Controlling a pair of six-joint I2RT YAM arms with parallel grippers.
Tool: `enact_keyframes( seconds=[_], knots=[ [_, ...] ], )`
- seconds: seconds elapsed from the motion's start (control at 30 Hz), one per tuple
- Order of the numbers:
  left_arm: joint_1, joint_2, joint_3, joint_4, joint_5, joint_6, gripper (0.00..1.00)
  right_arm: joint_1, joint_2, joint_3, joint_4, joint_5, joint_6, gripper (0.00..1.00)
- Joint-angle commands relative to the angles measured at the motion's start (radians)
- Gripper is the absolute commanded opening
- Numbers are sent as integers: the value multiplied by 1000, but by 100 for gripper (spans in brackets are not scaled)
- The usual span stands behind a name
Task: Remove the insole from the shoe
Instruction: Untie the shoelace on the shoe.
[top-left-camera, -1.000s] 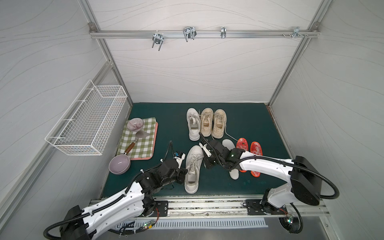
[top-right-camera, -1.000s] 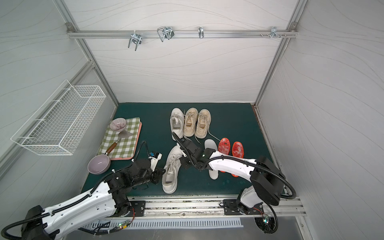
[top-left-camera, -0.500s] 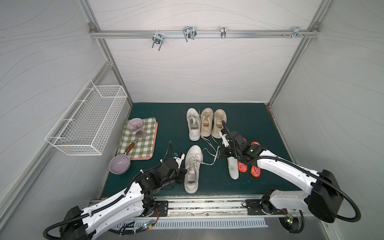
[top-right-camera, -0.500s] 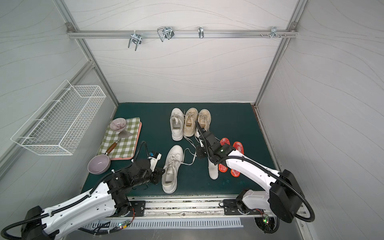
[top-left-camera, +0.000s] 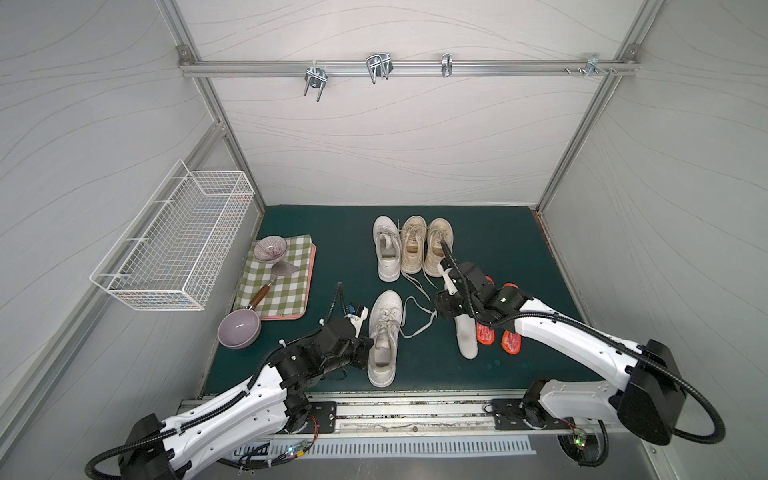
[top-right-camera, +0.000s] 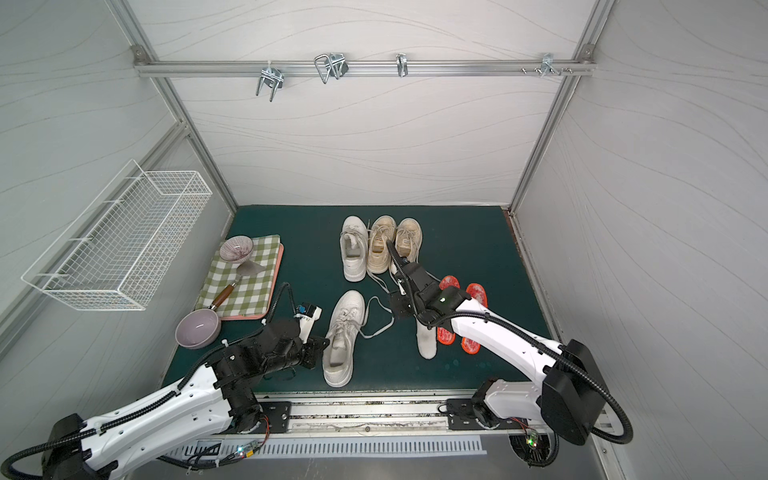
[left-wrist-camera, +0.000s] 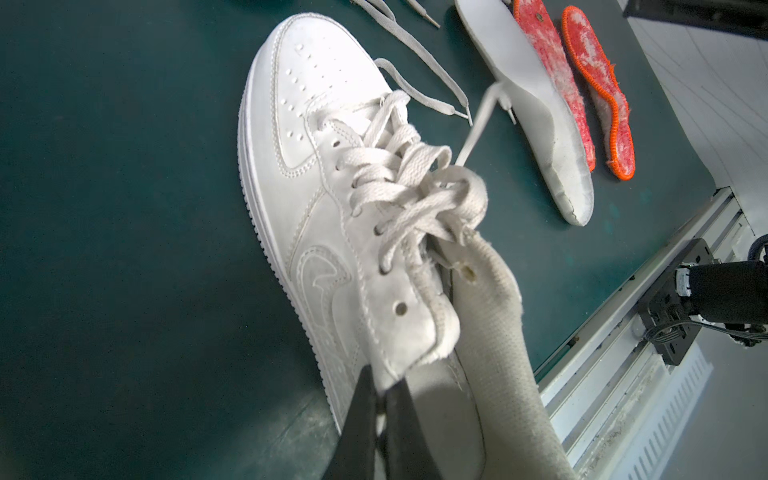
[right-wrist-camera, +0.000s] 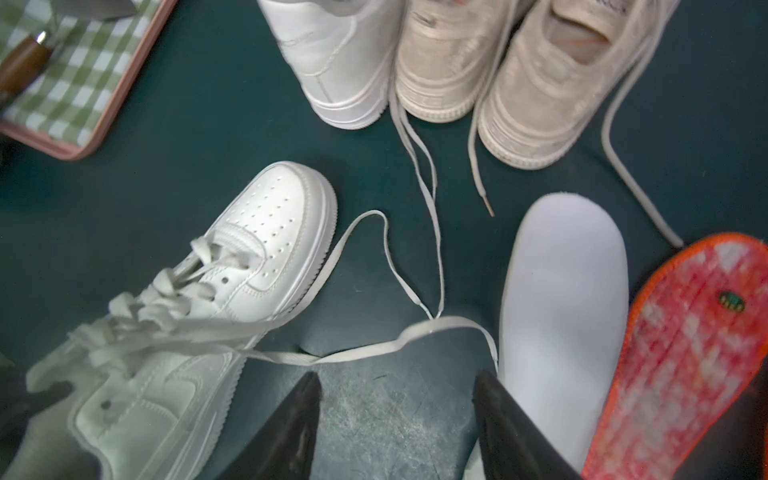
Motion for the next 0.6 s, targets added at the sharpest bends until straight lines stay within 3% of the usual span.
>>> enact_keyframes(
  seconds=[0.0,0.23,0.57],
  knots=[
    [-1,-4,27,115,8,-4,0,85,-4,69,-51,32,-50,68],
    [0,12,41,152,28,-14,0,275,111,210,-91,39,-143,70],
    [0,5,39,158,43,-17,0,333,281,320,-161,78,-172,64]
  ],
)
